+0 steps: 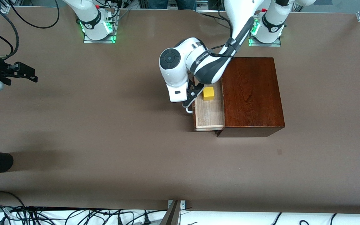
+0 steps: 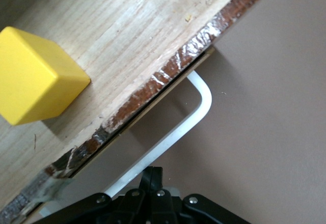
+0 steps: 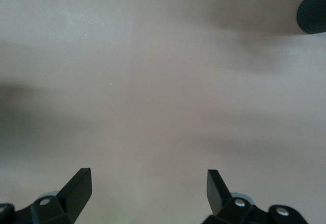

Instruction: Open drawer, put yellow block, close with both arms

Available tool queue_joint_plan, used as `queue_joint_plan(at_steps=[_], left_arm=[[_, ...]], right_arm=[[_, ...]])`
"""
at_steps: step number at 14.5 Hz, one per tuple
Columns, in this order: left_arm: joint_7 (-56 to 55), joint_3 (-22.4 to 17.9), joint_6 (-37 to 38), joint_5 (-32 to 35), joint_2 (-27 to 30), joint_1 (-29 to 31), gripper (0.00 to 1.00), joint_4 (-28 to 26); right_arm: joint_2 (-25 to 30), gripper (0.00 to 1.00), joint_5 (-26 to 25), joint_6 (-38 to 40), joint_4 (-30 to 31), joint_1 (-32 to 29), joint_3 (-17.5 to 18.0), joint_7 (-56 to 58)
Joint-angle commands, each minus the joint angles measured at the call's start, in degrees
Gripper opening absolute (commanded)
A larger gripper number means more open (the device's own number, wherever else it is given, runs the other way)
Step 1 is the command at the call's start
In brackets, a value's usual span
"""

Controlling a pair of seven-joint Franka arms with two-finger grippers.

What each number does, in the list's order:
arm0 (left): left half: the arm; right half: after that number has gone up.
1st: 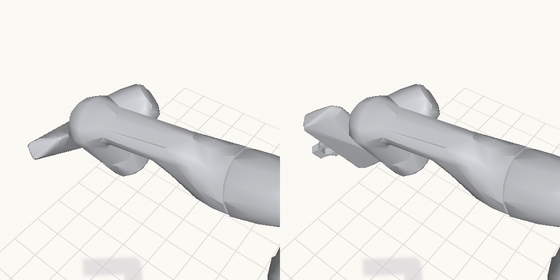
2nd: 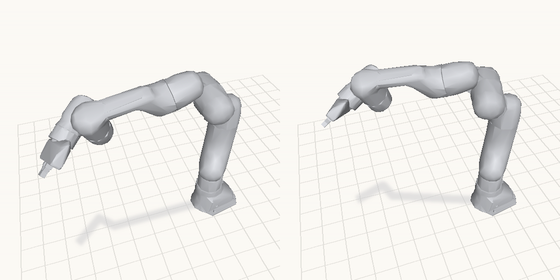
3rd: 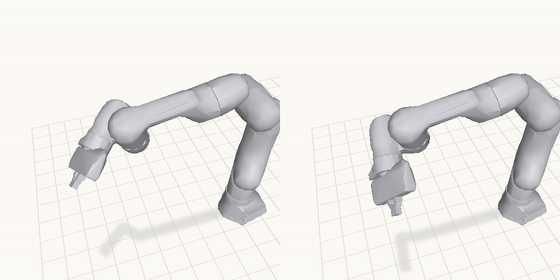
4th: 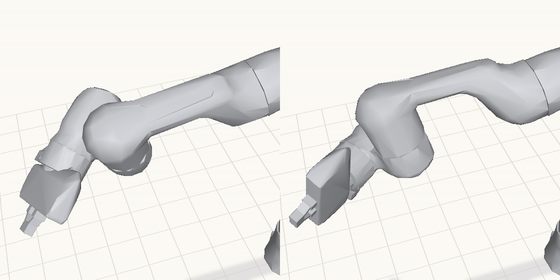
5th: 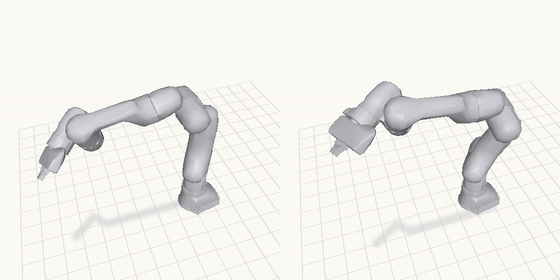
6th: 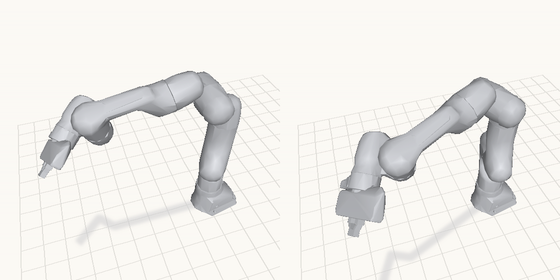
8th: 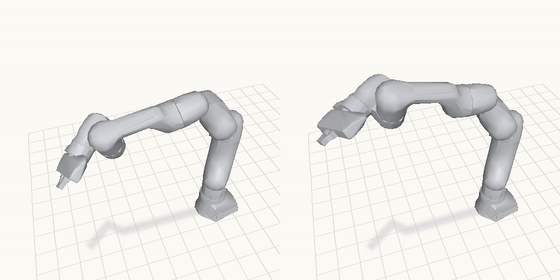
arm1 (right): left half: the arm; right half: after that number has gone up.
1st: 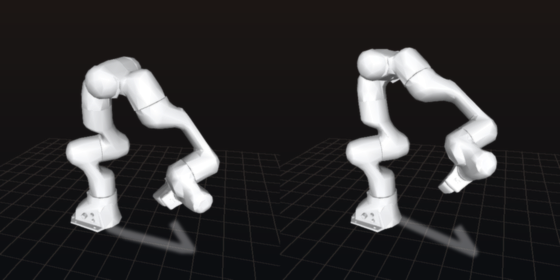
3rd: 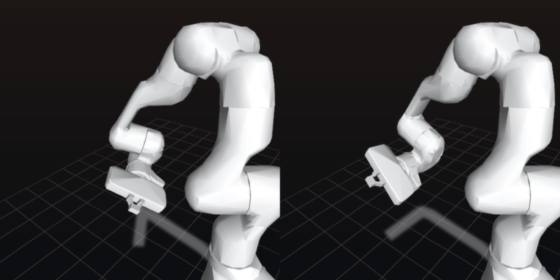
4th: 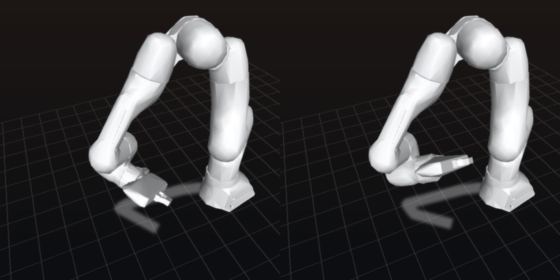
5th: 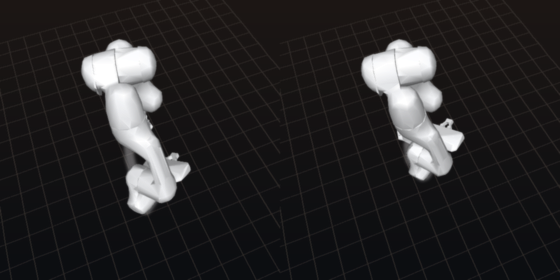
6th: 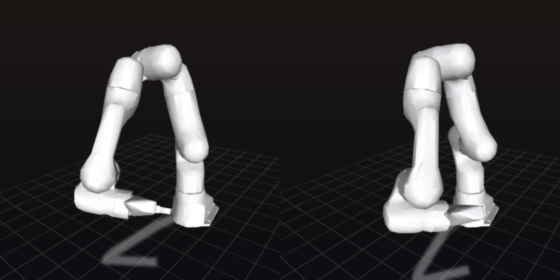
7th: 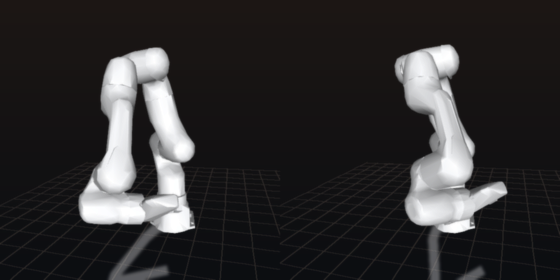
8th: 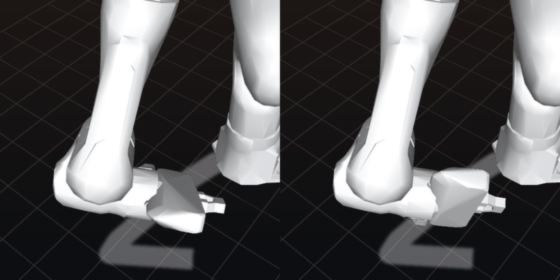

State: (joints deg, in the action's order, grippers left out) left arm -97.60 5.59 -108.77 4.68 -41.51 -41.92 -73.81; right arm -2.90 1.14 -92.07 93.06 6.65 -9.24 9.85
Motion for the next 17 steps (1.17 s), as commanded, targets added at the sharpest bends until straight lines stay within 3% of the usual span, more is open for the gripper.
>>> queue_joint_plan(at_steps=[1, 6, 17], left_arm=[[4.16, -1.19, 2.86, 4.90, 5.37, 3.41, 0.00, -8.09], [6.36, -0.93, 2.34, 5.08, 9.51, 5.09, 0.00, -15.13], [16.38, -0.75, 1.98, 4.99, 13.47, 10.53, 0.00, -21.11]], right_arm=[[1.15, 1.00, -0.35, -1.54, 1.08, -0.76, -0.42, 1.48], [0.97, 1.00, 0.17, 0.30, -0.69, -0.76, -0.87, 0.34], [1.49, 1.00, 0.53, 1.01, -0.77, -0.23, -0.26, 0.52]])
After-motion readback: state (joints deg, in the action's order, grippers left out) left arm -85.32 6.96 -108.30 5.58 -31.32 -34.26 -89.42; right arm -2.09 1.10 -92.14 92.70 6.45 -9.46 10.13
